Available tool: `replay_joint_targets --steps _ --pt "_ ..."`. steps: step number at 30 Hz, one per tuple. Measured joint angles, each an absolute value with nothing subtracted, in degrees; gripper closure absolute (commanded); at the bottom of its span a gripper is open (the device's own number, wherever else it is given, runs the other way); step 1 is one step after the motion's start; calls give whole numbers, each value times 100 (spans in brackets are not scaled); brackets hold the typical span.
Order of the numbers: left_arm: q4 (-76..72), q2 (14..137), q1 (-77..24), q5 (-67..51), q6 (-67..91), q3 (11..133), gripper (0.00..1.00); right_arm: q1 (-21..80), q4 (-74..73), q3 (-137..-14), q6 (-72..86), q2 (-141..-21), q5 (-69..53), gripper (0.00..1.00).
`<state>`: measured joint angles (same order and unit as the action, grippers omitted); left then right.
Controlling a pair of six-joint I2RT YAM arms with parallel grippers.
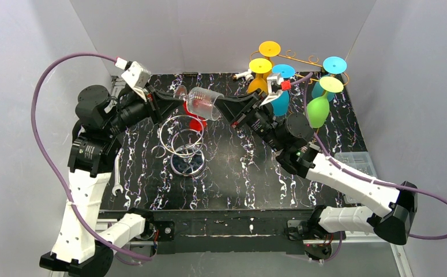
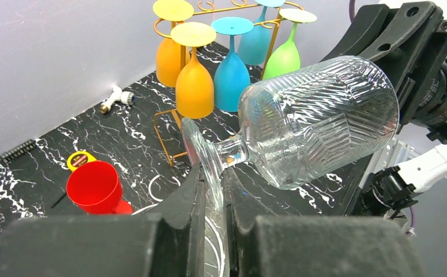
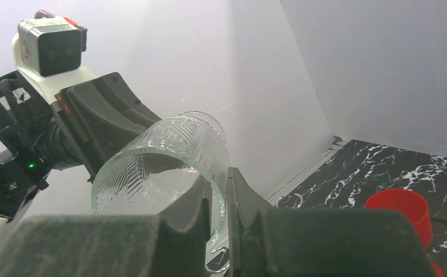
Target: Place the wine glass upside down on the wine glass rack
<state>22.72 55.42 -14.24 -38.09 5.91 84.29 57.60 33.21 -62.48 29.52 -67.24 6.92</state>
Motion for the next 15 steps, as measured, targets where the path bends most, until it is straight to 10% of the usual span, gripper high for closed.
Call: replay_joint_targets --steps 11,15 --pt "2270 5680 -1426 -3865 32 8493 99 5778 3732 -5972 3002 -6768 888 99" --pt "2438 5680 -1426 -3918 -434 8514 73 5789 3957 -5778 3124 -6792 902 99"
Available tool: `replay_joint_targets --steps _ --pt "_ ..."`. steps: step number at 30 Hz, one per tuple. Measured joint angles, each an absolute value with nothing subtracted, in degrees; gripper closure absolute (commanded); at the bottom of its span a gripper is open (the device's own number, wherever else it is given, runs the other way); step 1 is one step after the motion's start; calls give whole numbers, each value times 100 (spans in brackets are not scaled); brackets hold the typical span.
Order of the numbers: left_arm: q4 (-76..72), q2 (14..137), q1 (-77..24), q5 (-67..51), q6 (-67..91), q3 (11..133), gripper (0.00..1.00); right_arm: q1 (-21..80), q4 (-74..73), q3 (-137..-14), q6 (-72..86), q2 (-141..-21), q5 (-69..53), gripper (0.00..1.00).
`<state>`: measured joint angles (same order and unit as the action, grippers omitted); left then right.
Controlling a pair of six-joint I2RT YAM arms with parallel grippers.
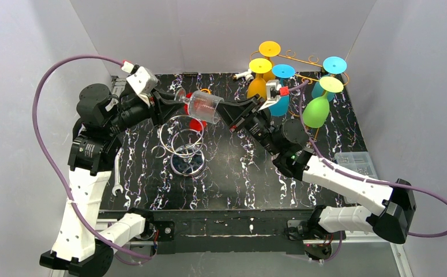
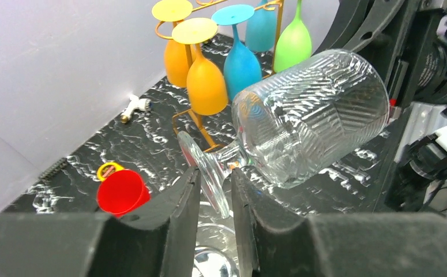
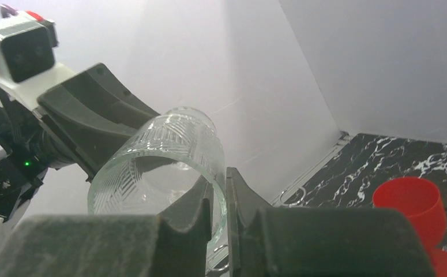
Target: Place the wine glass upside down on the wine glass rack
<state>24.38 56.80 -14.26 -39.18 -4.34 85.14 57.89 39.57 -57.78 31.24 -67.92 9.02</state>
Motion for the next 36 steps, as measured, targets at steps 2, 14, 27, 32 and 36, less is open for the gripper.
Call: replay_joint_targets --steps 2,14,27,32,36 --pt "2445 5655 -1422 -4014 -661 8525 79 5795 4038 -5671 3295 -6812 904 99" --pt "2626 5452 -1369 -4042 -1153 8440 34 6014 4180 -5636 3260 -6879 1055 99" --pt "2770 5422 -1413 -4016 -1291 8289 100 6110 4187 -5636 3260 -6829 871 99" --pt "2714 5662 -1426 -3778 -1424 8337 100 6136 4128 -5634 3234 -6836 1068 98" --pt "2751 5782 -1450 -3769 -1601 8366 100 6104 4034 -5590 3236 -6834 1155 83"
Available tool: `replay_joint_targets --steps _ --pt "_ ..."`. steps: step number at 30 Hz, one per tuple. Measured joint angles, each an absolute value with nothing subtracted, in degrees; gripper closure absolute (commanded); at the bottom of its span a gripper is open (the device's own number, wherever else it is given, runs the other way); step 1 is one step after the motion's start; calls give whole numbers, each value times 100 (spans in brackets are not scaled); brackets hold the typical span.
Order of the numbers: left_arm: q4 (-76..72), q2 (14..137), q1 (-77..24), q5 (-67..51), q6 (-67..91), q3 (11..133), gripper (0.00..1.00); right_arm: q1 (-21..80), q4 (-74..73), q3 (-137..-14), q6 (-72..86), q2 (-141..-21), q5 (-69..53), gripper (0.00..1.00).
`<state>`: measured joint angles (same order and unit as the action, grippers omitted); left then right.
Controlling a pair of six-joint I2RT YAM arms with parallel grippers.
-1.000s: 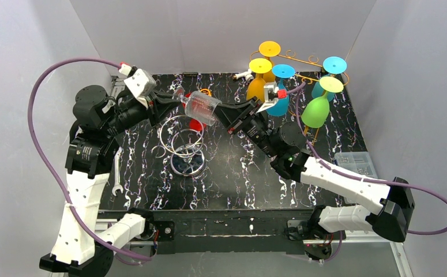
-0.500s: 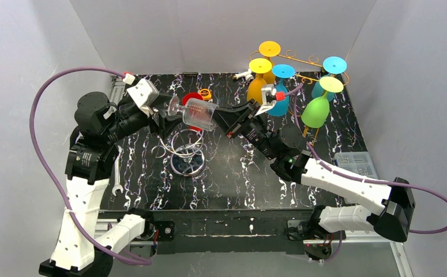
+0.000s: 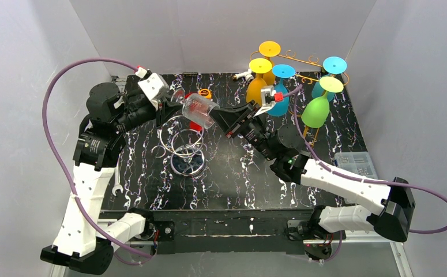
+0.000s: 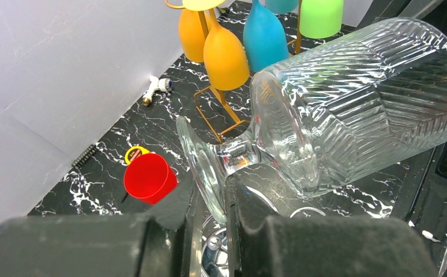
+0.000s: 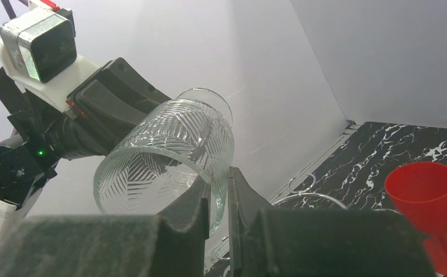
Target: Place the wine glass upside down on the wine glass rack
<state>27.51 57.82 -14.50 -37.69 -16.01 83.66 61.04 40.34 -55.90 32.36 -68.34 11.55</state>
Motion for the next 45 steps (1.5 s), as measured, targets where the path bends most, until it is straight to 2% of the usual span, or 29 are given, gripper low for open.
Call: replay_joint_targets --steps 7,9,12,14,16,18,19,24,30,36,45 --pt "2783 5815 -1474 -3769 -2213 8530 100 6134 3940 -5262 3308 -6477 843 53" --pt "2655 5776 -1468 -3780 -2414 8527 100 6152 3861 -5181 3315 -6313 757 46" --pt "2460 5680 -1474 -3883 -2718 8521 100 6152 3747 -5172 3308 -6208 698 41" --pt "2311 5561 -1476 -4018 -2980 8512 100 6152 3601 -5175 3295 -6193 663 33" --pt "2246 5485 -1476 -4104 -3157 8508 100 6152 3426 -5179 3293 -6200 631 16" --pt "2189 5358 -1476 -4189 -3441 8442 100 6152 3092 -5310 3251 -6237 569 9" --pt "2163 5293 -1476 -4248 -3627 8385 100 6152 2902 -5387 3236 -6243 543 2" --pt "2405 5063 -1485 -4362 -5089 8077 100 6075 1525 -5854 2915 -6071 204 2" --pt "2731 4969 -1485 -4311 -6149 7961 100 5846 123 -7048 2473 -6169 -1520 2" --pt "2792 4753 -1485 -4440 -6602 7826 100 5848 -189 -7048 2438 -6261 -1815 2" --pt "2862 4362 -1485 -4683 -7017 7660 100 5848 86 -7196 2512 -6840 -1730 2"
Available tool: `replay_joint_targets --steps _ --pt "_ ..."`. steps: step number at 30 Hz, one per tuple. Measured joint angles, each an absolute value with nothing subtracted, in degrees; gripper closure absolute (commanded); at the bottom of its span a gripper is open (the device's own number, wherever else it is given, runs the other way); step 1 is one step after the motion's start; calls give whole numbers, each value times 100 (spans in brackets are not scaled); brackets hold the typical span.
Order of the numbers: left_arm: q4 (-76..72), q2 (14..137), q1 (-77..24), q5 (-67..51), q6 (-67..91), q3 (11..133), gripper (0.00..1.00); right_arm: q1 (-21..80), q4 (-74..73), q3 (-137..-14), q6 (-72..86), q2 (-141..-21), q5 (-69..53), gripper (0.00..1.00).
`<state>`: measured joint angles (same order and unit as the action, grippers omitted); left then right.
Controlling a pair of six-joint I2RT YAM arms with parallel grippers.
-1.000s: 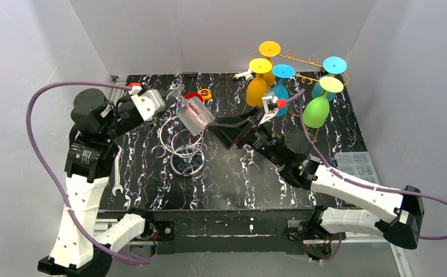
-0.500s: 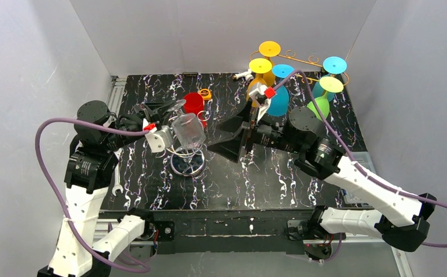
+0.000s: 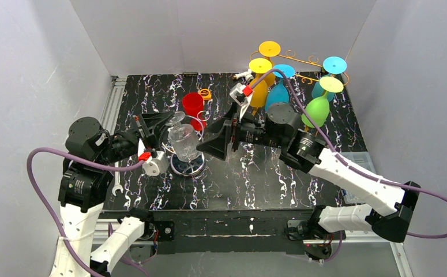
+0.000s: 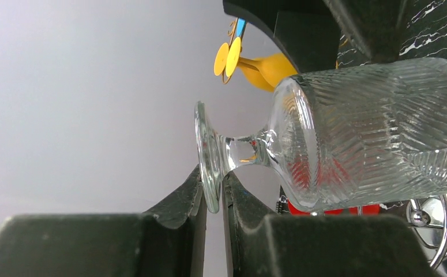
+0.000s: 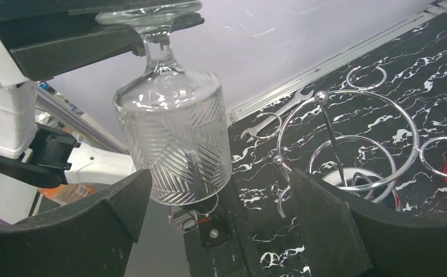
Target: Place the wine glass upside down on the wine glass rack
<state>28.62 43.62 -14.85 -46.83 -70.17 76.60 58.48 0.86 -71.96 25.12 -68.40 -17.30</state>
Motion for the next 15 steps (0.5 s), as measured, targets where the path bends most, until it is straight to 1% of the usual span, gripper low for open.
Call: replay_joint_targets --steps 6,15 --pt "2952 4357 -1485 -4711 -7282 7605 100 5846 414 -7384 2576 -7210 -1957 2" --pt "3048 4405 -1485 -4711 -7443 7544 100 5846 1205 -7367 2980 -7415 -2464 2"
